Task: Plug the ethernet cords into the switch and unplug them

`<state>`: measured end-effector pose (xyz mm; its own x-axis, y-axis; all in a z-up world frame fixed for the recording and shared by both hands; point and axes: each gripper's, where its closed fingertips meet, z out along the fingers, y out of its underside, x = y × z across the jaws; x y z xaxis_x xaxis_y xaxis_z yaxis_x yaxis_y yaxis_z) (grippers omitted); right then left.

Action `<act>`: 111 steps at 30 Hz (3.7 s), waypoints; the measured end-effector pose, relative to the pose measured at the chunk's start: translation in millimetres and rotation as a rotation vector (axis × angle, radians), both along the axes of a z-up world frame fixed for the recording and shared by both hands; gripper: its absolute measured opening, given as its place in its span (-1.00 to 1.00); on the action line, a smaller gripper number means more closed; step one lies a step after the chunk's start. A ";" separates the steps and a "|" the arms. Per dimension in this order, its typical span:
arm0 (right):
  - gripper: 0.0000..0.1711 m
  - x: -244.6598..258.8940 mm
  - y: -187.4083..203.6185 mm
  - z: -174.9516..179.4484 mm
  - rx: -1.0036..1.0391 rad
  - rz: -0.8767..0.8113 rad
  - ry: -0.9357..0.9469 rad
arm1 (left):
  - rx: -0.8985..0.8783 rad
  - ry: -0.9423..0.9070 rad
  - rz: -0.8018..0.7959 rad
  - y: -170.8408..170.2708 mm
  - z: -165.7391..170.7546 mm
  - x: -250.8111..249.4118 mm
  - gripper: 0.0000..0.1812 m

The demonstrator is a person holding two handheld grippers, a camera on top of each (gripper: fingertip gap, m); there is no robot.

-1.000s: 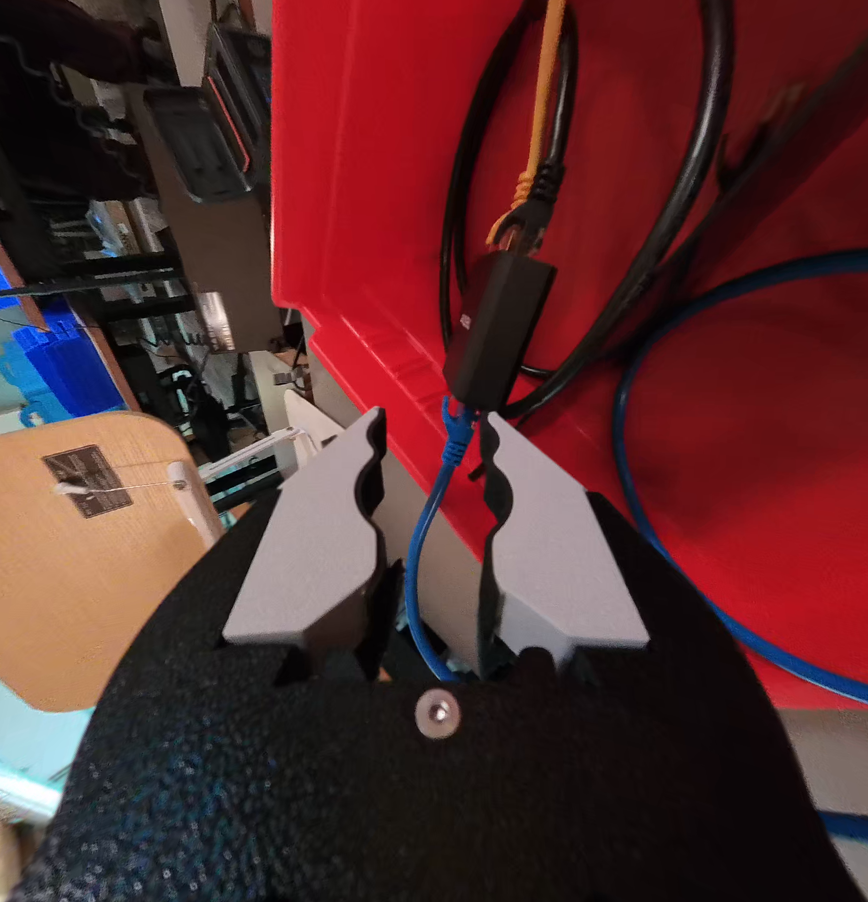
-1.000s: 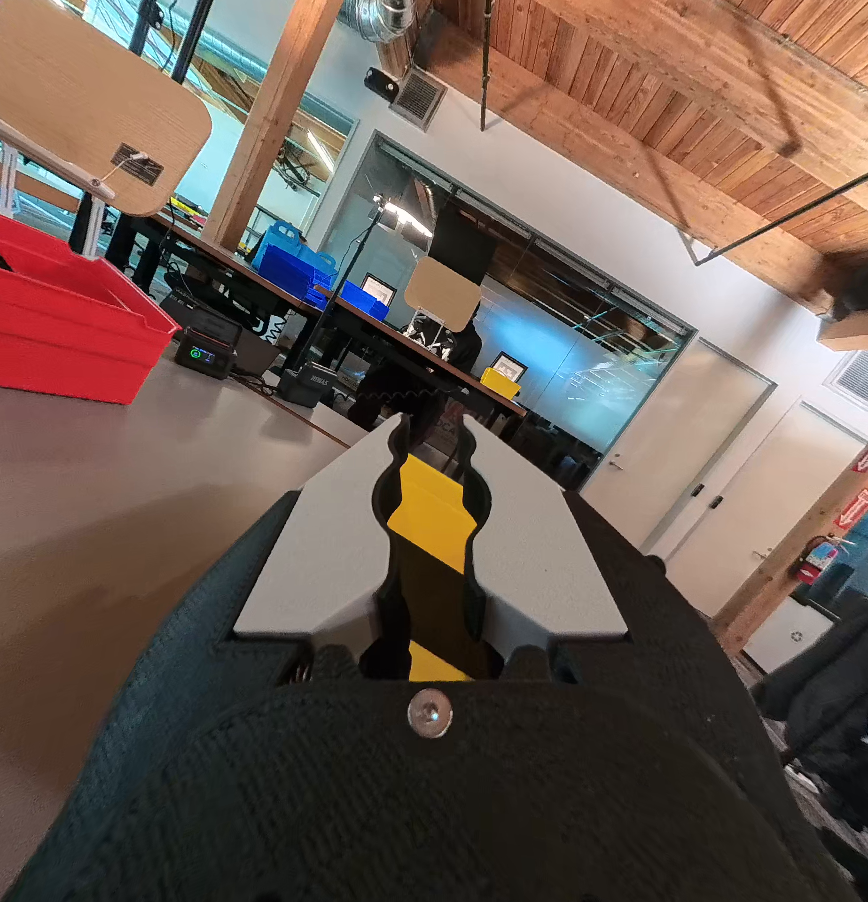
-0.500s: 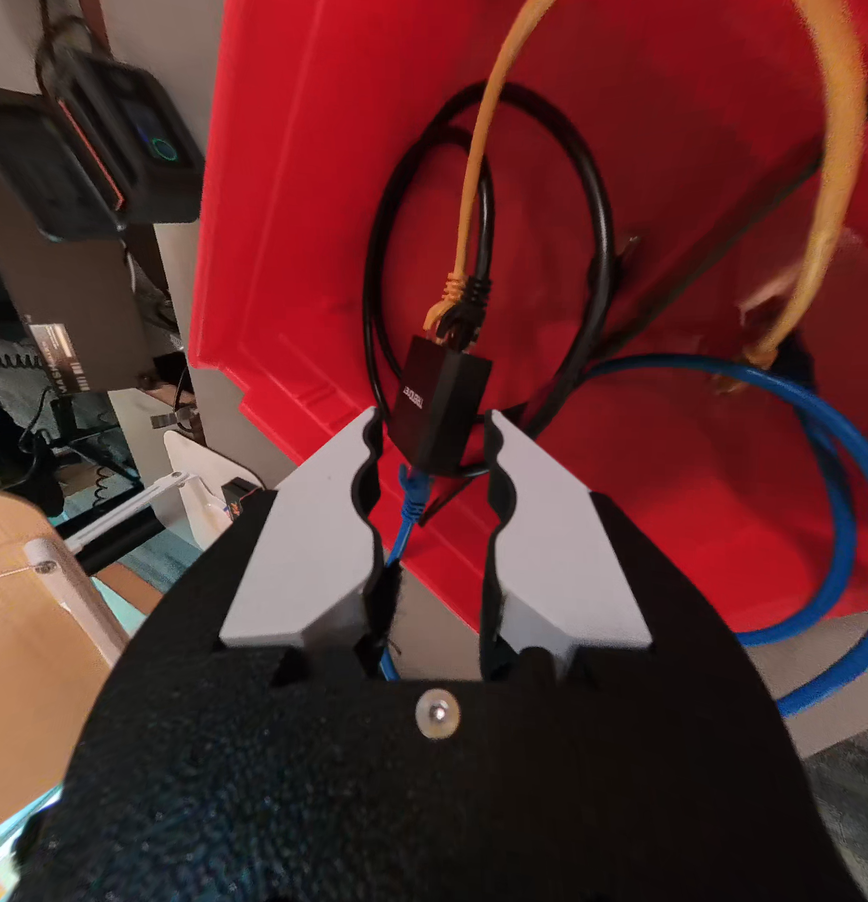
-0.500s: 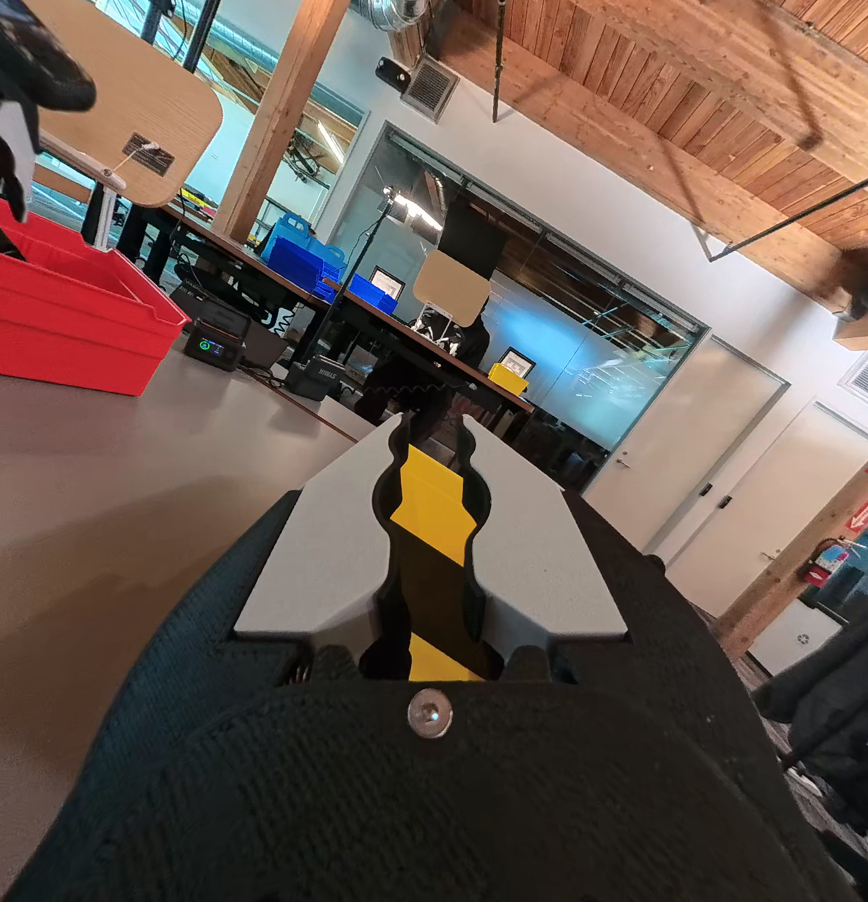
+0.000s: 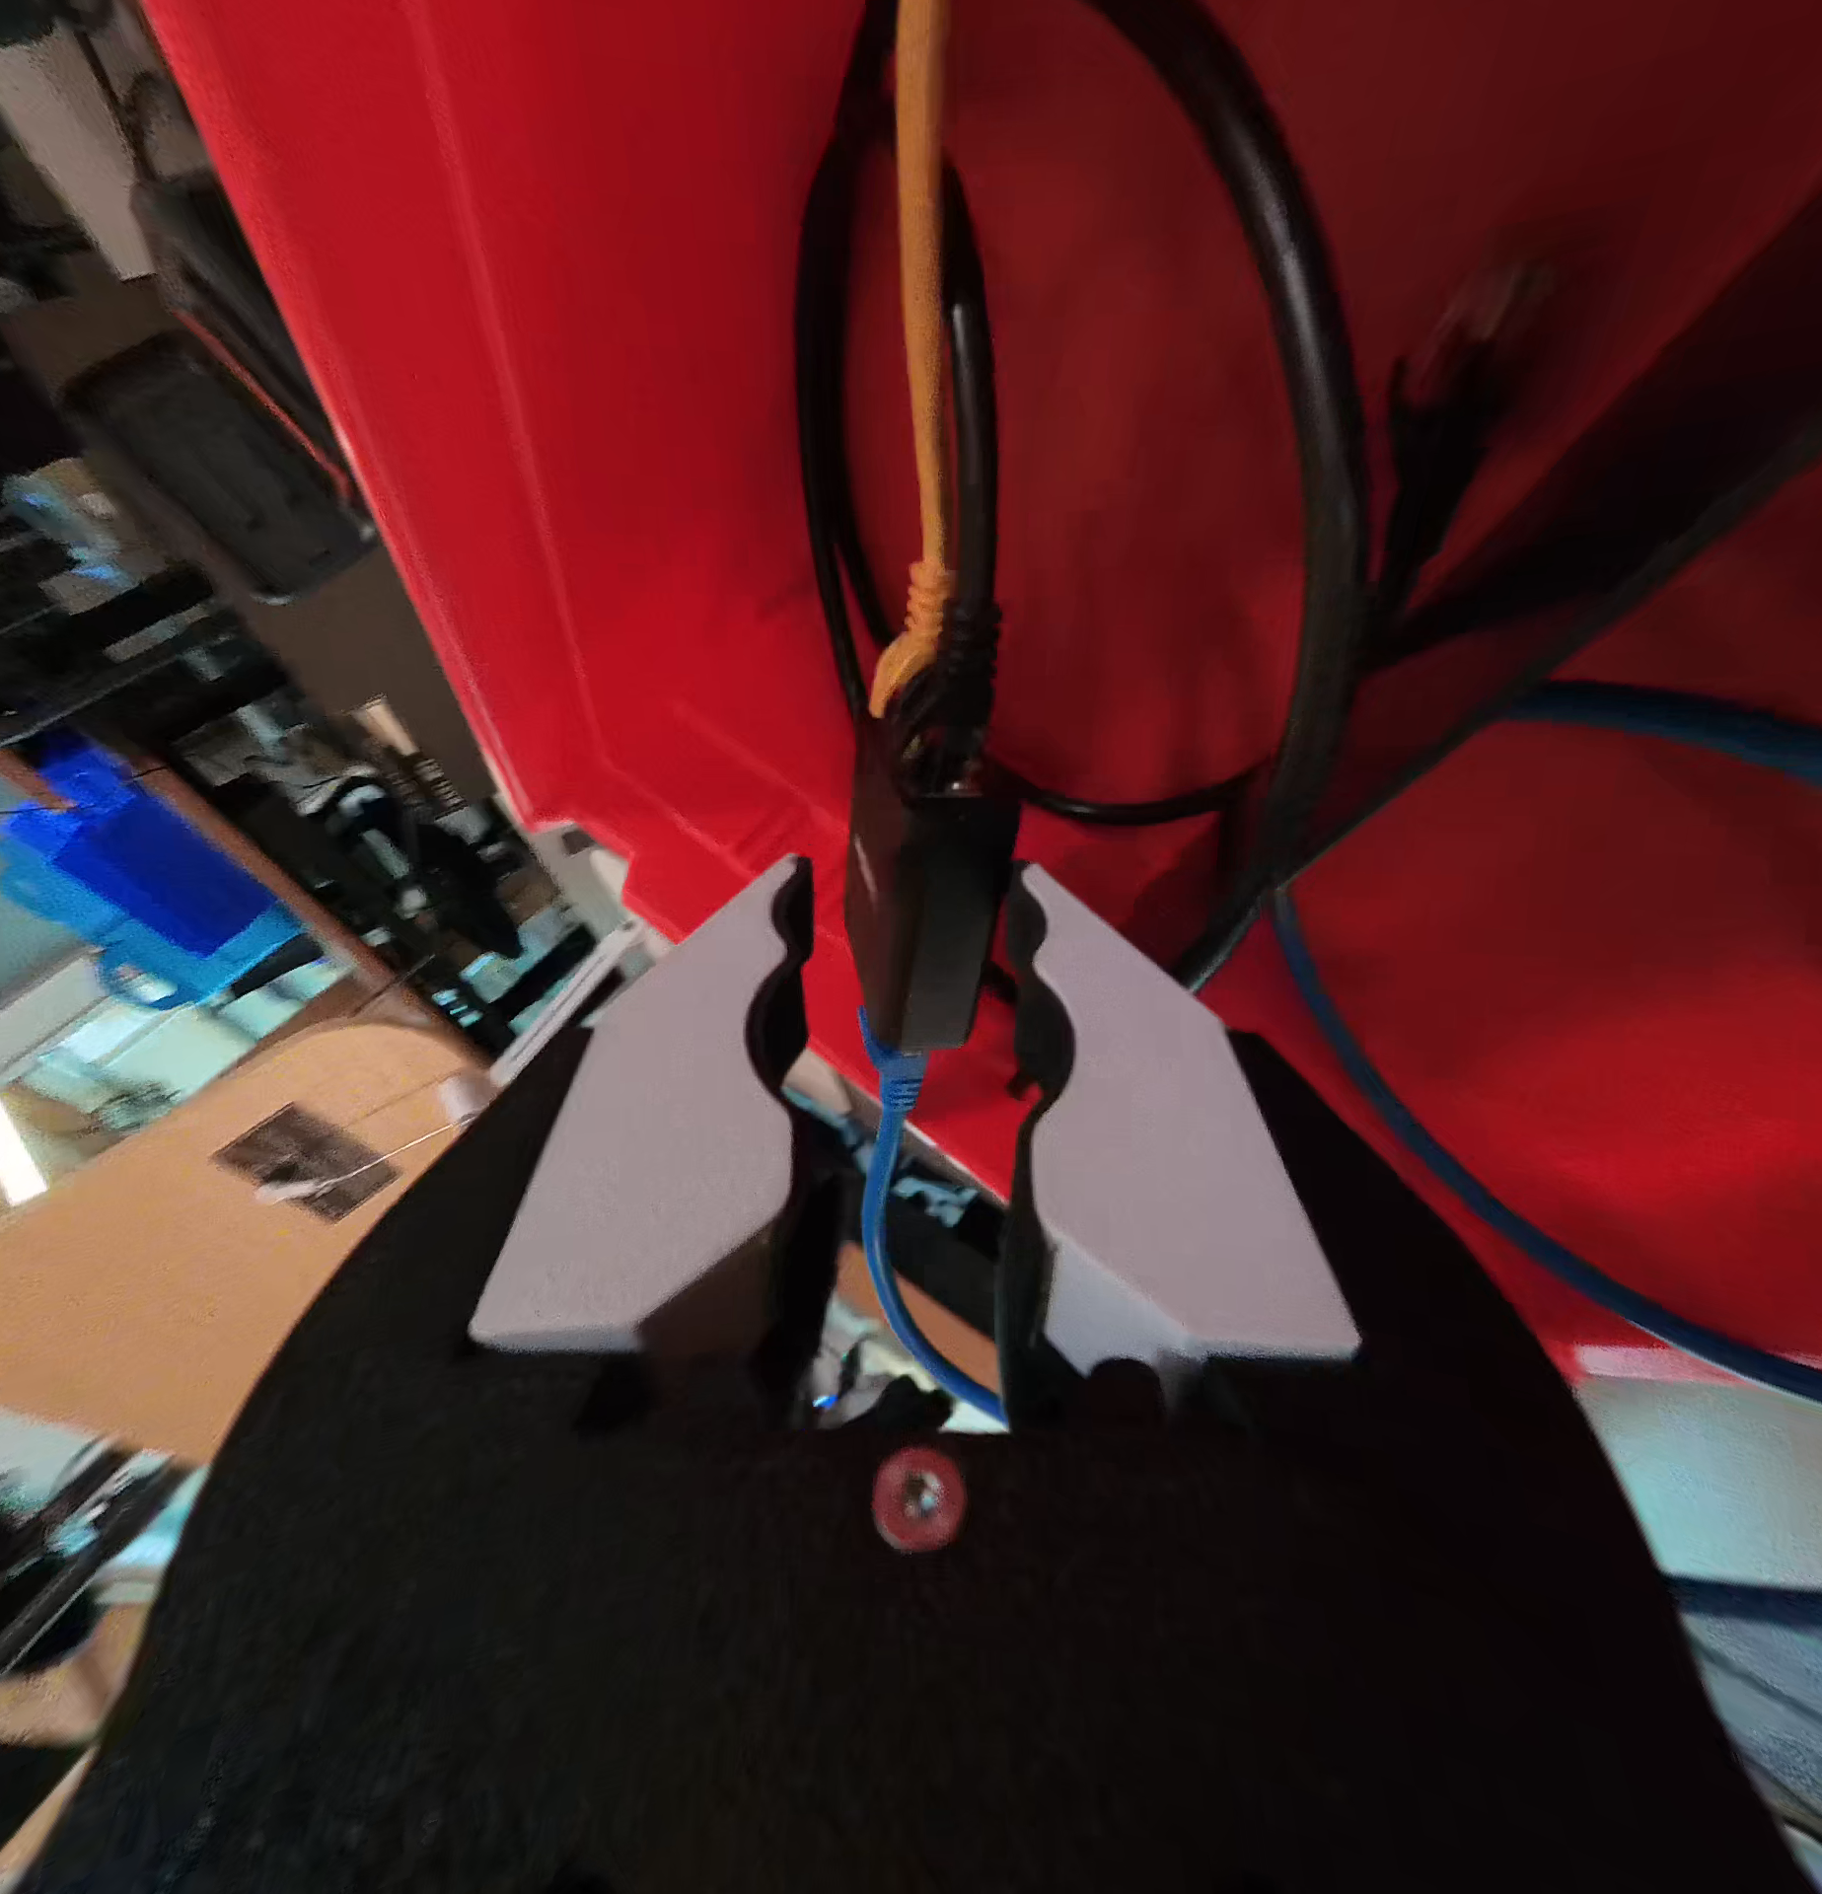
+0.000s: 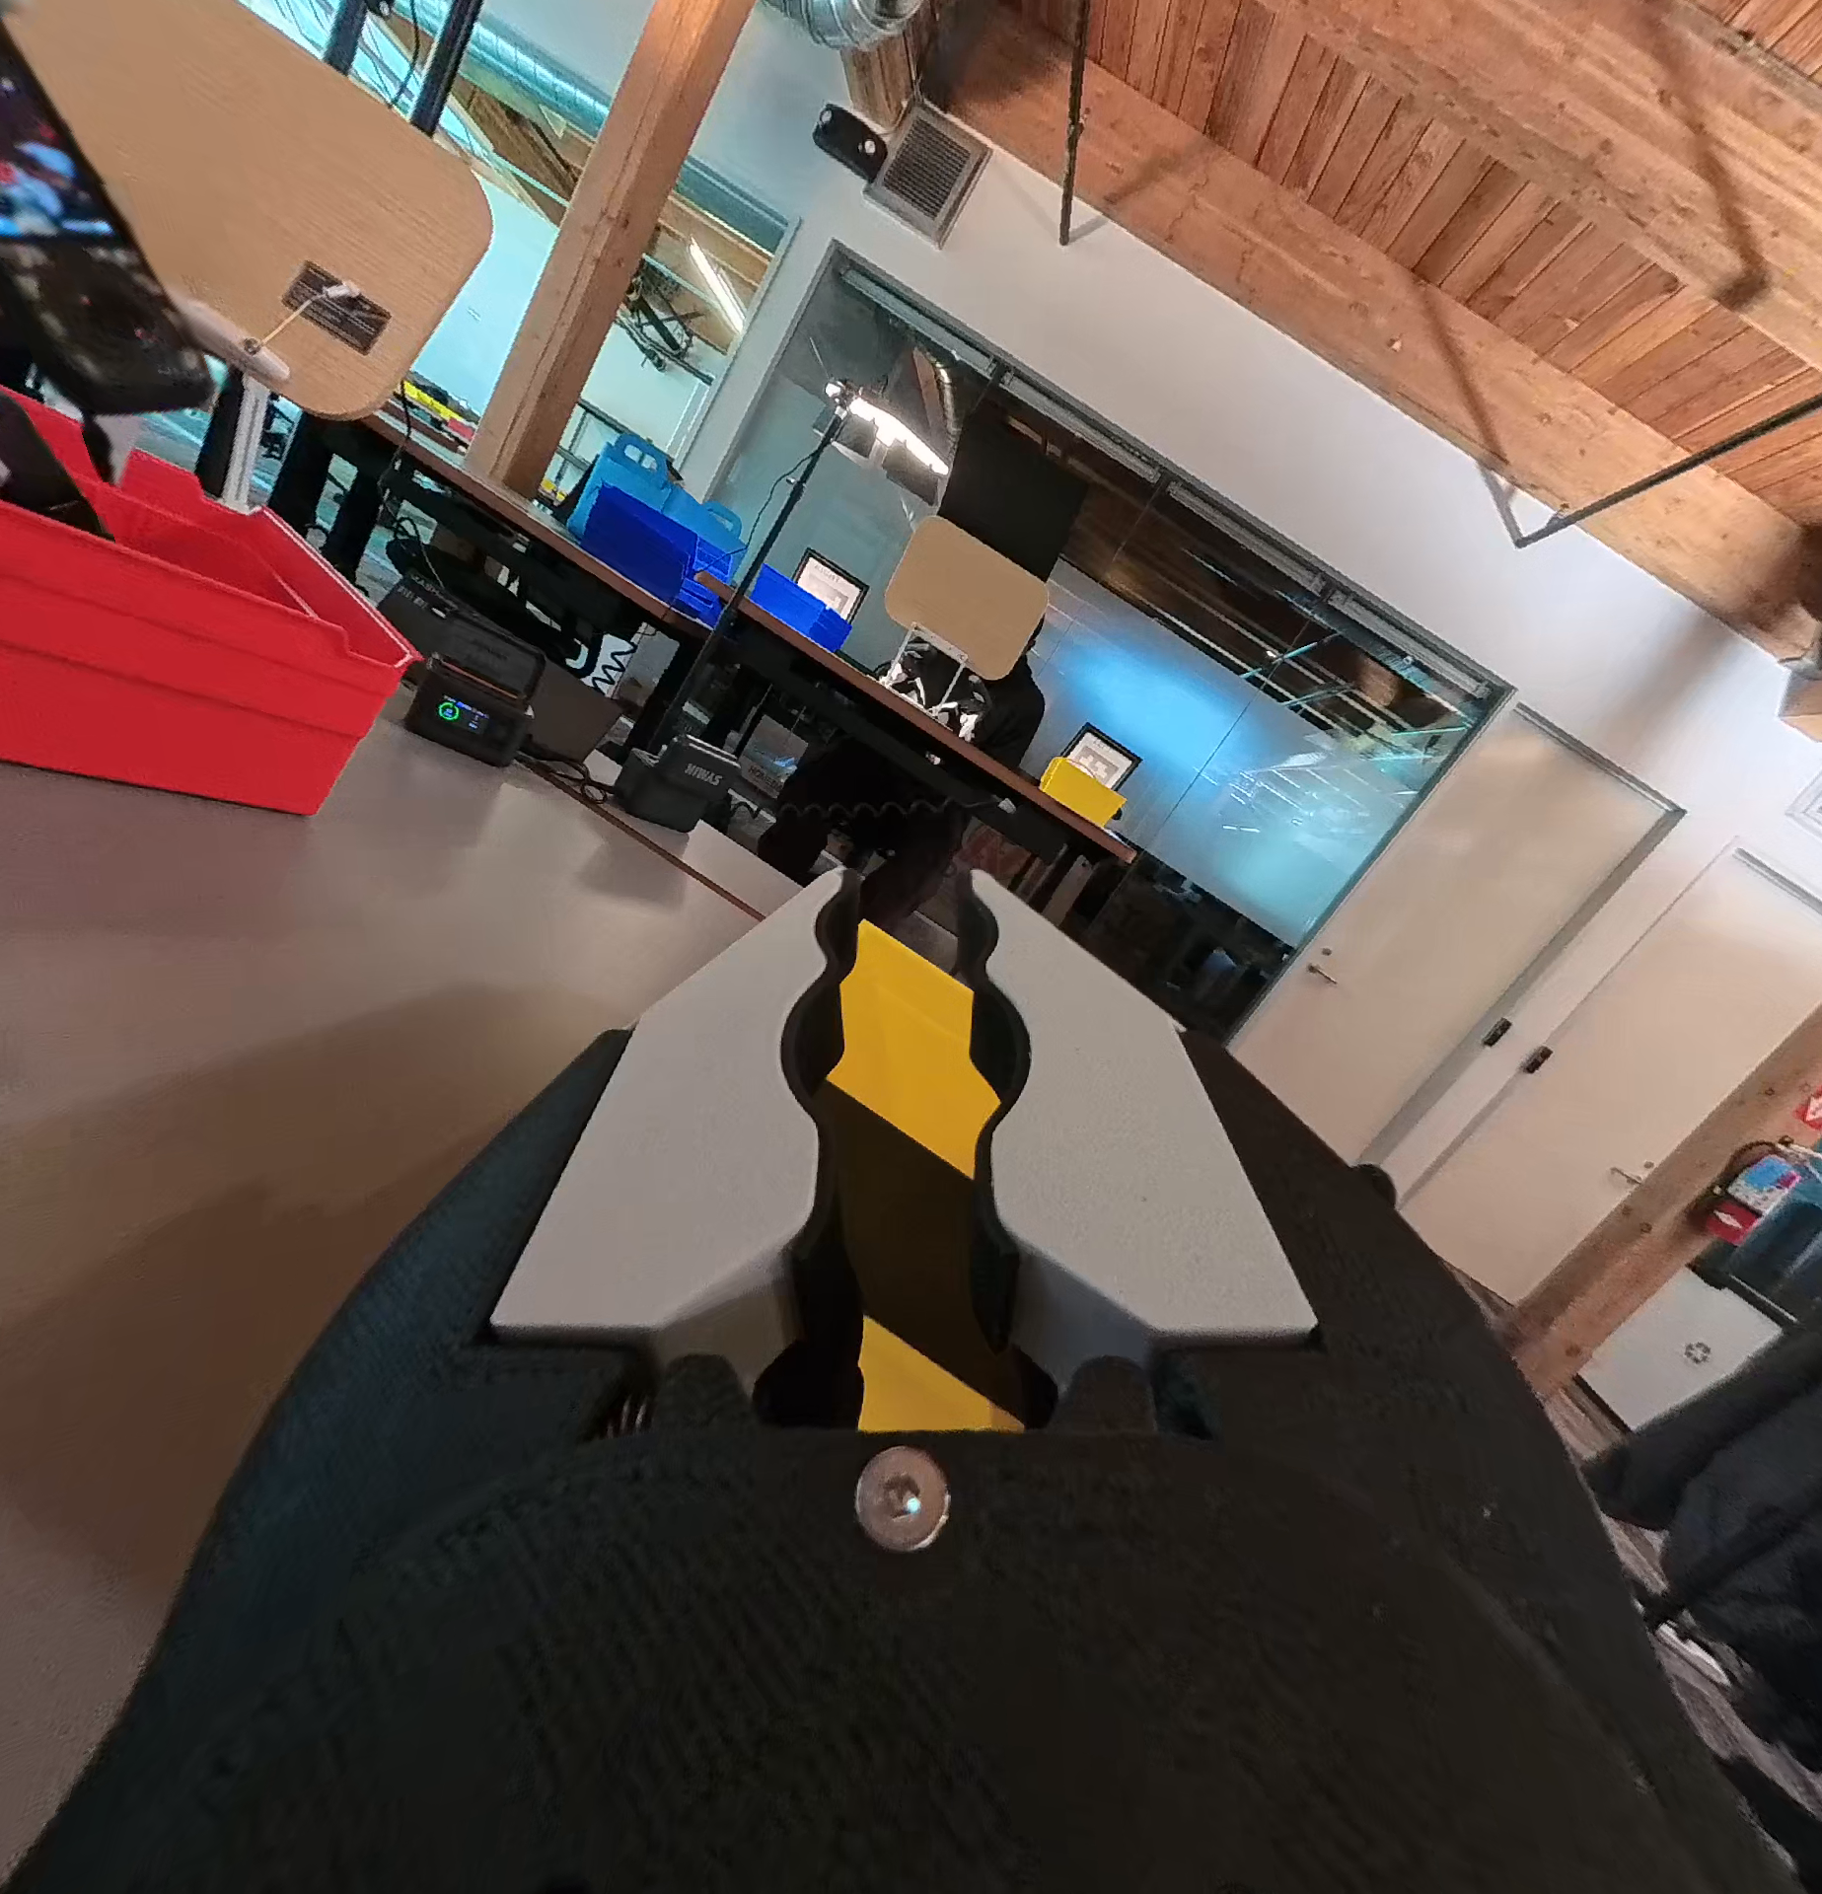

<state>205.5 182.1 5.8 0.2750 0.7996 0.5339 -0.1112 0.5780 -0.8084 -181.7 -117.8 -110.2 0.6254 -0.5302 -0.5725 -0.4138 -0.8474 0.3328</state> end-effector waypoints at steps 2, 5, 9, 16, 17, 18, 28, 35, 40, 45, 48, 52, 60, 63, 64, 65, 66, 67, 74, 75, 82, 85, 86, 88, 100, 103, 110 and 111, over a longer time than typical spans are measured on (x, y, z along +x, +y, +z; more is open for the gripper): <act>-0.80 0.5 -0.1 0.6 -0.002 0.001 0.005 | 0.013 0.104 -0.066 1.1 3.2 -7.8 -0.70; -0.80 -1.3 -0.1 -0.4 -0.009 0.001 0.002 | 0.103 0.170 -0.118 6.0 5.0 -11.8 -0.76; -0.80 -3.8 -1.6 -2.5 -0.007 0.005 -0.008 | 0.179 0.169 -0.092 9.3 3.8 -19.3 -0.75; -0.80 -1.8 -1.3 -3.3 0.000 0.001 -0.009 | 0.096 0.149 -0.011 7.8 -2.3 -28.7 -0.75; -0.80 -1.4 -1.2 -3.3 0.001 0.000 -0.008 | 0.101 0.175 -0.027 9.4 0.2 -29.5 -0.75; -0.80 -0.8 -1.3 -3.2 0.002 0.000 -0.008 | 0.133 0.195 -0.050 12.1 3.5 -28.8 -0.76; -0.81 -4.4 -4.1 -4.6 -0.016 0.014 -0.007 | 0.719 0.663 -0.144 -17.7 142.6 4.0 -0.76; -0.81 -7.5 -11.3 -5.1 0.000 0.020 -0.011 | 0.989 0.846 -0.169 -33.5 293.4 51.1 -0.76; -0.81 -8.9 -11.2 -6.4 0.004 0.018 -0.017 | 1.073 1.001 -0.235 -16.3 386.6 98.4 -0.77; -0.81 -9.7 -8.7 -6.5 -0.004 0.019 -0.016 | 1.196 1.014 -0.248 7.9 466.8 135.9 -0.76; -0.81 -8.5 -8.9 -3.6 -0.005 0.025 -0.006 | 1.293 0.859 -0.220 33.4 485.8 144.9 -0.76; -0.81 -7.5 -9.6 -2.2 0.001 0.029 -0.002 | 1.421 0.626 -0.191 76.9 466.6 155.0 -0.76; -0.82 -5.2 -5.3 0.6 -0.016 0.027 0.014 | 1.333 0.431 -0.197 146.0 320.1 179.8 -0.76; -0.81 -5.8 -3.4 0.6 -0.036 0.030 0.016 | 1.309 0.375 -0.253 156.0 256.6 193.1 -0.77; -0.81 -5.9 -3.3 0.8 -0.039 0.031 0.017 | 1.288 0.376 -0.276 157.6 235.9 197.3 -0.77; -0.81 -5.7 -3.4 1.3 -0.040 0.031 0.020 | 1.255 0.375 -0.297 158.6 214.1 201.1 -0.77; -0.81 -5.2 -4.1 2.2 -0.039 0.034 0.026 | 1.226 0.375 -0.323 159.5 193.7 204.7 -0.77; -0.81 -4.3 -5.4 3.9 -0.038 0.041 0.036 | 1.197 0.376 -0.344 159.6 174.9 207.6 -0.77; -0.69 -8.0 -56.8 19.2 0.015 0.257 0.068 | 0.957 0.243 -0.482 159.1 67.1 233.1 -0.76; -0.67 -12.9 -74.0 16.6 0.051 0.308 0.034 | 0.920 0.224 -0.496 156.9 54.4 236.3 -0.76; -0.67 -50.8 -159.0 -14.2 0.372 0.479 -0.265 | 0.791 0.081 -0.454 143.1 1.2 240.9 -0.75; -0.57 -75.2 -164.0 -66.3 0.526 0.463 -0.586 | 0.748 0.001 -0.440 141.9 -12.8 244.3 -0.75; -0.50 -82.3 -163.0 -80.7 0.524 0.459 -0.652 | 0.741 -0.033 -0.431 141.5 -17.2 245.9 -0.75; -0.47 -93.3 -162.3 -98.7 0.510 0.464 -0.677 | 0.726 -0.102 -0.425 141.3 -26.2 251.2 -0.75; -0.63 -100.5 -162.9 -131.0 0.298 0.564 -0.658 | 0.760 -0.383 -0.449 140.6 -41.2 260.8 -0.75; -0.75 -104.2 -168.6 -133.6 0.335 0.566 -0.644 | 0.766 -0.402 -0.471 138.6 -41.6 262.4 -0.75; -0.86 -108.2 -170.2 -136.3 0.346 0.551 -0.617 | 0.785 -0.434 -0.498 137.4 -42.9 264.6 -0.75; -0.86 -108.3 -170.3 -136.7 0.338 0.557 -0.626 | 0.789 -0.443 -0.498 137.3 -43.0 264.6 -0.75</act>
<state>97.2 11.9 -130.9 -0.5248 0.5031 0.6866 -0.0433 0.7898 -0.6118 82.9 19.6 -153.2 0.6770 -0.3602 -0.6418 -0.7278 -0.4575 -0.5109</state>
